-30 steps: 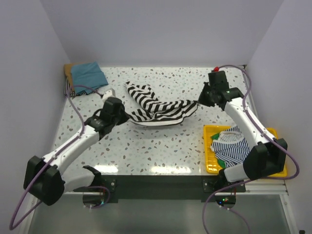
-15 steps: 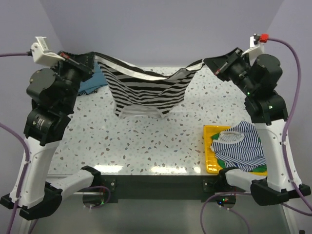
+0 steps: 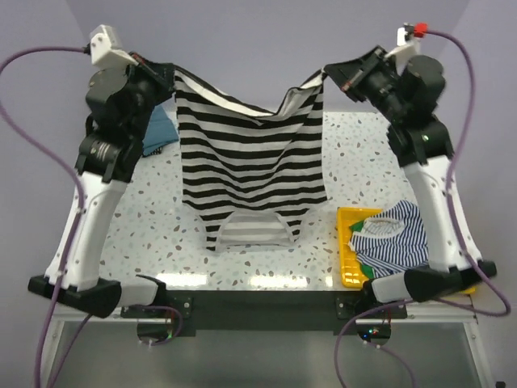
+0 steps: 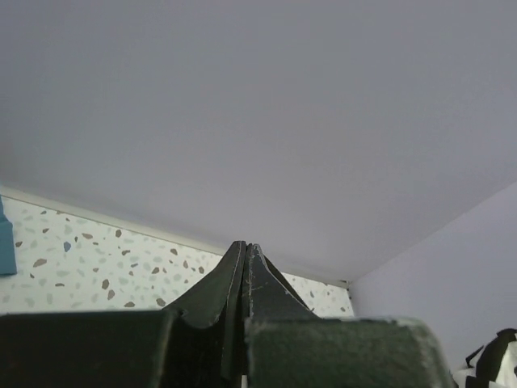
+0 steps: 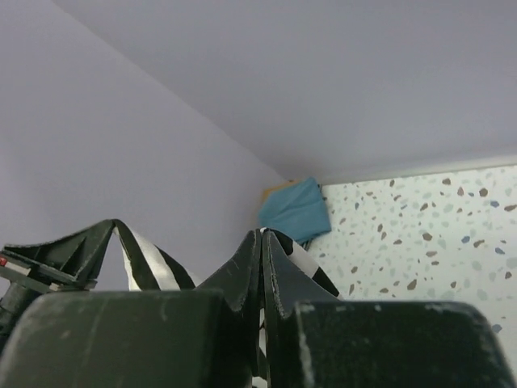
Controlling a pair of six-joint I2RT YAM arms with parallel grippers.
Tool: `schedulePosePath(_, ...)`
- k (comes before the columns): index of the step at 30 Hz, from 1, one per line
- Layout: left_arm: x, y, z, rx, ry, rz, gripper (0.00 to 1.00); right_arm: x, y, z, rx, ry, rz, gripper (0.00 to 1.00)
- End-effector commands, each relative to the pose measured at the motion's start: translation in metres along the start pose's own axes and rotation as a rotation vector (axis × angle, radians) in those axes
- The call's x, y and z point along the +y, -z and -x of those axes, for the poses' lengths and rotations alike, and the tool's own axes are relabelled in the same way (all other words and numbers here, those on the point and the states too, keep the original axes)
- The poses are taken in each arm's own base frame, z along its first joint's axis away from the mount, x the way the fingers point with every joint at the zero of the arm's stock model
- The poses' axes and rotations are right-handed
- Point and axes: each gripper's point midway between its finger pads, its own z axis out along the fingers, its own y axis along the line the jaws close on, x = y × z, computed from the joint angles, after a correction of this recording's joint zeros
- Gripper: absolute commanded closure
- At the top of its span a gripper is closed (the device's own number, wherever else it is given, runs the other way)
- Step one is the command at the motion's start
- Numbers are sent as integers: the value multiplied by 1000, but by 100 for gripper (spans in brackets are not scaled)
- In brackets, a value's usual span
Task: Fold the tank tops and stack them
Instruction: Flatten the tank top out
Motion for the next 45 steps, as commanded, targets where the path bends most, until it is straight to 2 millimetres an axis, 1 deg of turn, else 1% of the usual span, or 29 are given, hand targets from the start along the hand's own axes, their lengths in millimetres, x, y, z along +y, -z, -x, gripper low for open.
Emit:
schedulePosePath(1, 2, -64, -26, 56, -38, -95, 100, -31, -66, -22, 90, -27, 0, 100)
schedulePosePath(2, -4, -73, -28, 74, -48, -143, 100, -49, -90, -33, 126, -33, -22, 100)
schedulePosePath(4, -6, -104, -9, 48, -68, -170, 100, -31, -106, -16, 107, -15, 30, 100)
schedulePosePath(5, -15, -110, -5, 69, -74, -226, 100, -49, -125, -26, 142, -25, -4, 100)
schedulePosePath(6, -34, -106, 25, 18, -73, -279, 100, -23, -123, -2, 93, -1, 53, 100)
schedulePosePath(8, -34, -122, 29, 36, -82, -329, 100, -6, -126, 13, 68, 8, 96, 100)
schedulePosePath(9, -42, -116, 46, 1, -86, -351, 100, -1, -124, 18, 57, 10, 105, 100)
schedulePosePath(12, -30, -106, 64, -23, -92, -360, 100, 10, -108, 23, 38, 14, 119, 100)
schedulePosePath(13, -27, -101, 63, -18, -93, -361, 100, 8, -103, 21, 36, 14, 112, 100)
schedulePosePath(14, -22, -98, 61, -13, -92, -352, 100, -16, -109, 2, 65, 2, 68, 100)
schedulePosePath(15, -3, -103, 41, 25, -81, -319, 100, -5, -89, 7, 41, 9, 82, 100)
schedulePosePath(16, -8, -86, 46, 14, -82, -331, 100, -15, -86, -1, 53, 3, 63, 100)
schedulePosePath(17, 6, -84, 45, 19, -81, -304, 100, -43, -87, -26, 97, -17, 7, 100)
schedulePosePath(19, 30, -76, 18, 79, -66, -252, 100, -55, -69, -43, 120, -42, -29, 100)
schedulePosePath(20, 39, -73, 4, 111, -52, -235, 100, -90, -66, -77, 187, -73, -100, 100)
schedulePosePath(21, 66, -74, -34, 191, -20, -184, 100, -105, -60, -92, 210, -87, -135, 100)
schedulePosePath(22, 72, -60, -42, 203, -8, -169, 100, -112, -48, -101, 223, -104, -157, 100)
schedulePosePath(23, 86, -54, -61, 241, 16, -137, 100, -149, -37, -141, 300, -140, -241, 100)
schedulePosePath(25, 131, -31, -122, 355, 90, -25, 100, -180, -19, -177, 371, -177, -318, 100)
schedulePosePath(26, 144, -21, -144, 392, 111, 3, 100, -211, 4, -215, 449, -211, -402, 100)
schedulePosePath(27, 174, 3, -186, 468, 155, 76, 100, -223, 16, -232, 489, -228, -434, 100)
schedulePosePath(29, 202, 27, -221, 517, 164, 142, 98, -263, 54, -279, 592, -257, -563, 100)
schedulePosePath(30, 224, 53, -256, 581, 181, 189, 83, -273, 66, -292, 622, -257, -592, 94)
schedulePosePath(31, 231, 66, -271, 619, 196, 197, 80, -284, 78, -302, 645, -254, -628, 77)
schedulePosePath(33, 244, 94, -302, 685, 209, 205, 72, -295, 100, -320, 688, -258, -663, 62)
schedulePosePath(34, 246, 100, -307, 700, 212, 205, 69, -295, 104, -322, 695, -254, -659, 49)
schedulePosePath(37, 250, 109, -305, 696, 179, 231, 62, -296, 118, -315, 696, -202, -702, 38)
schedulePosePath(44, 238, 68, -287, 657, 121, 191, 66, -275, 106, -297, 621, -58, -692, 42)
schedulePosePath(45, 235, 63, -303, 704, 104, 189, 67, -273, 100, -298, 625, -36, -694, 44)
